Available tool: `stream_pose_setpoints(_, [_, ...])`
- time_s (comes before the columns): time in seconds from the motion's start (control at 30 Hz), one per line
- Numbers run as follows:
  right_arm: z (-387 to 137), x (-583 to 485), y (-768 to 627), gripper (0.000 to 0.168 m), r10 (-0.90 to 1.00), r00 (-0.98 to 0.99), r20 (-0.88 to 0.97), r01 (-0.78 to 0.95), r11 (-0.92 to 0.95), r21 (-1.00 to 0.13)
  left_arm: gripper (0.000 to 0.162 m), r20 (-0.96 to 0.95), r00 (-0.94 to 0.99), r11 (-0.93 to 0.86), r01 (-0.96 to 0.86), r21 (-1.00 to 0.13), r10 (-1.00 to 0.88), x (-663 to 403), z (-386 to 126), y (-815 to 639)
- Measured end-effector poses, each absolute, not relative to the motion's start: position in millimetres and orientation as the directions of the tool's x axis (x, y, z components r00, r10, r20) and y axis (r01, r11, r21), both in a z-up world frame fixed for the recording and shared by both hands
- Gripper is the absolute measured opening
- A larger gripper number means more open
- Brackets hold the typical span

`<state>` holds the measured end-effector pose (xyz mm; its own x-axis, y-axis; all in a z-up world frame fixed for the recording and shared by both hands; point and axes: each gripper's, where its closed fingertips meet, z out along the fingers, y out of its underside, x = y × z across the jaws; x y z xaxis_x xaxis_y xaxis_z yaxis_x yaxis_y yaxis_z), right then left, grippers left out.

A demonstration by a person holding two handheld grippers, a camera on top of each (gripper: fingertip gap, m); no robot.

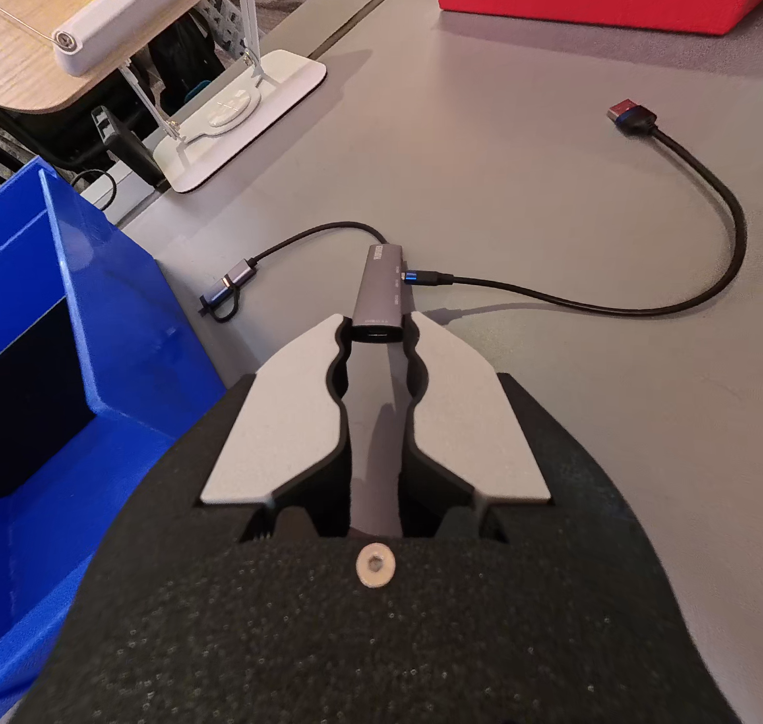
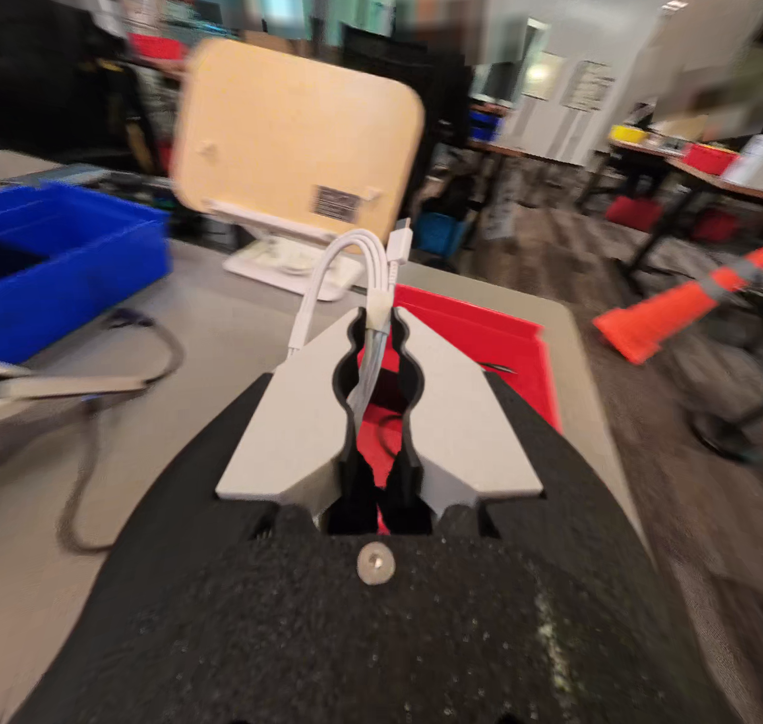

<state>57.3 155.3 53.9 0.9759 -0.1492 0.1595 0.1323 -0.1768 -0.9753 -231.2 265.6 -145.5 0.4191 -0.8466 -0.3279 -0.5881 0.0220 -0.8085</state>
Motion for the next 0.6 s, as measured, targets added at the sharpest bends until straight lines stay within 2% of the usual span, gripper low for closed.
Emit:
stream_pose_setpoints(0.1, [7, 130, 170, 0.010, -0.286, 0.949, 0.132, 0.037, -0.316, -0.948, 0.024, -0.320, 0.423, 0.017, -0.581, -0.814, -0.848, -231, -145, 266])
stream_pose_setpoints(0.17, [-37, 148, 185, 0.011, -0.294, 0.952, 0.086, -0.041, -0.399, -0.916, 0.024, -0.316, 0.425, 0.015, -0.577, -0.817, -0.848, -230, -143, 265])
stream_pose_setpoints(0.33, [-121, 147, 201, 0.011, -0.274, 0.947, 0.167, -0.033, -0.602, -0.798, 0.024, -0.322, 0.427, 0.028, -0.565, -0.824, -0.845, -228, -140, 263])
stream_pose_setpoints(0.53, [-159, 149, 197, 0.012, -0.315, 0.937, 0.152, -0.130, -0.716, -0.686, 0.024, -0.305, 0.425, 0.028, -0.545, -0.838, -0.852, -227, -138, 262])
stream_pose_setpoints(0.6, [-168, 152, 192, 0.022, -0.326, 0.937, 0.124, -0.170, -0.737, -0.654, 0.024, -0.305, 0.413, 0.049, -0.525, -0.850, -0.858, -225, -133, 259])
